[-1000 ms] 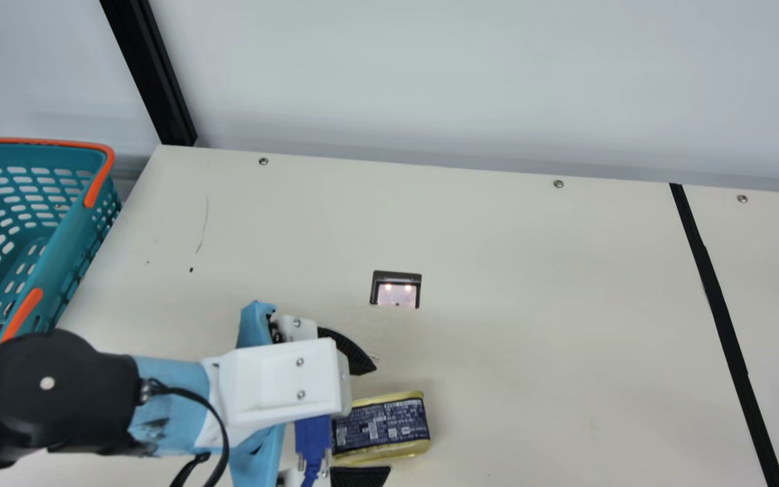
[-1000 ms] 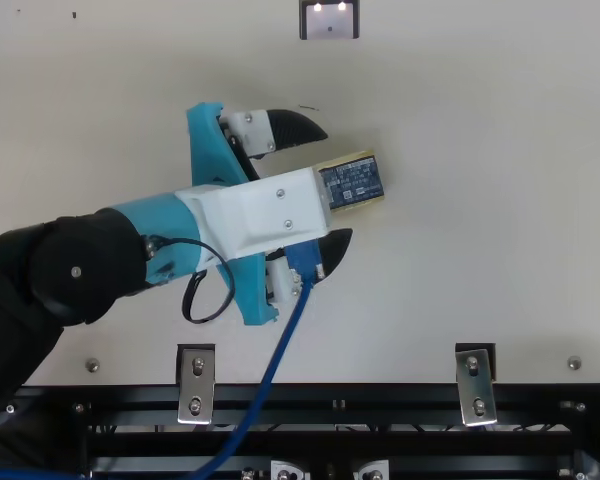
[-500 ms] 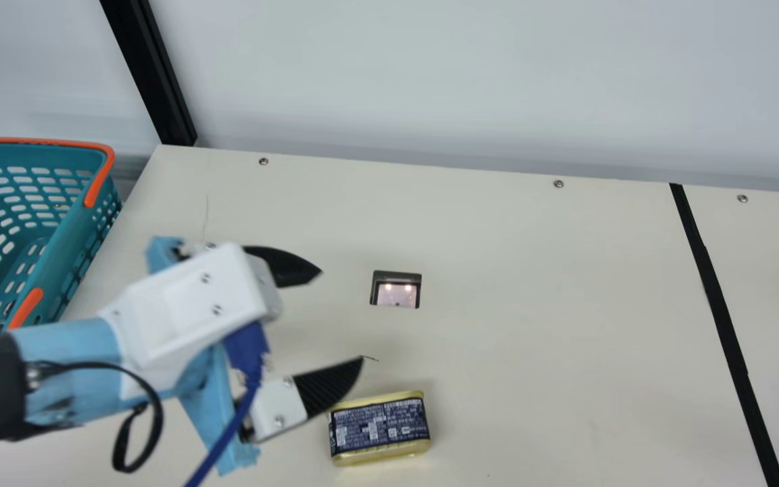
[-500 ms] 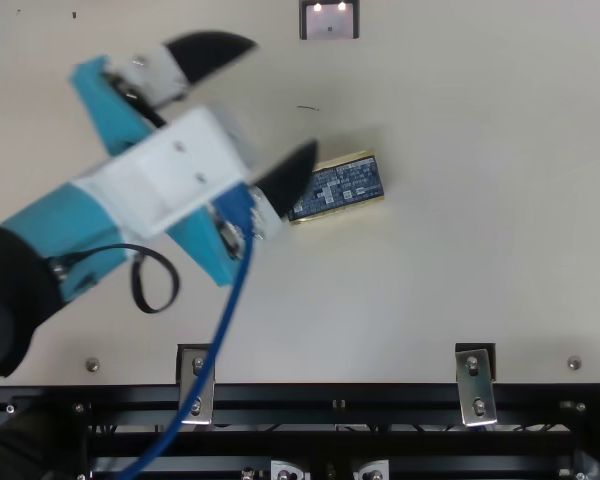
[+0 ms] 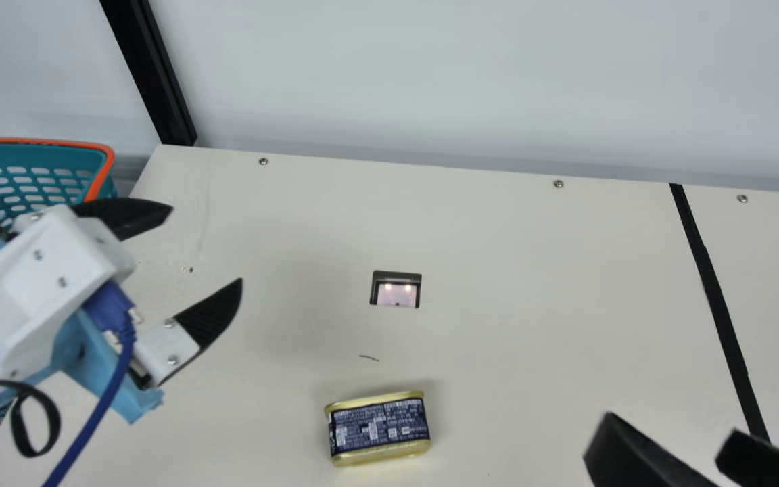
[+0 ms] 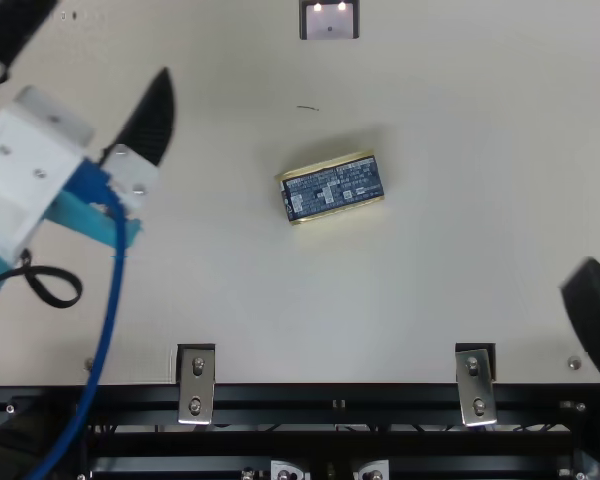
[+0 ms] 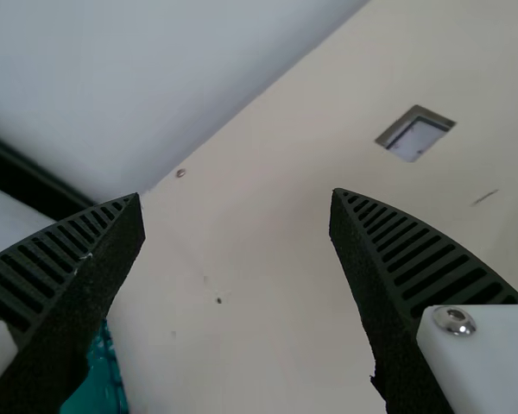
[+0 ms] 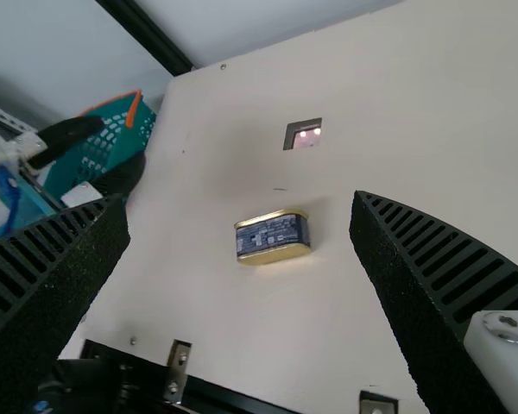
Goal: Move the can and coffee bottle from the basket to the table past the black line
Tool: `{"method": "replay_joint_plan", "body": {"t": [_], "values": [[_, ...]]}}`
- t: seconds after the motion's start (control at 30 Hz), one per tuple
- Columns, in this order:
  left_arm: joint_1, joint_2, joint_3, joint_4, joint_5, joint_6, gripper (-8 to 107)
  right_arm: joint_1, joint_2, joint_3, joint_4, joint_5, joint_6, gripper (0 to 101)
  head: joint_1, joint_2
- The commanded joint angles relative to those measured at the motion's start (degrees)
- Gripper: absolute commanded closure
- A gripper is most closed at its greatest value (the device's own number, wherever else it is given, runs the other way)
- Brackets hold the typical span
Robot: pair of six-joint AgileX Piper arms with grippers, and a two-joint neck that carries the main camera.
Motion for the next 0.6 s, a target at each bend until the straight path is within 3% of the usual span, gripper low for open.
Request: {"method": "replay_joint_plan", "body": {"t": [0.0, 0.3, 0.57], "values": [[1.91, -2.05, 2.35, 2.93, -1.25, -2.83, 9, 1.56, 3.41, -0.01, -1.02, -1.51, -3.84, 0, -0.45, -0.28], [7.17, -10.12, 9.82, 9.17, -2.99, -12.44, 9, 10.91, 13.78, -0.65, -5.66, -4.37, -15.42, 0, -0.45, -0.28], [10.0, -16.98, 14.86, 12.03, -0.86, -20.71, 9, 17.59, 22.3, -3.06, -7.31, -3.04, -26.28, 0, -0.45, -0.28]]}}
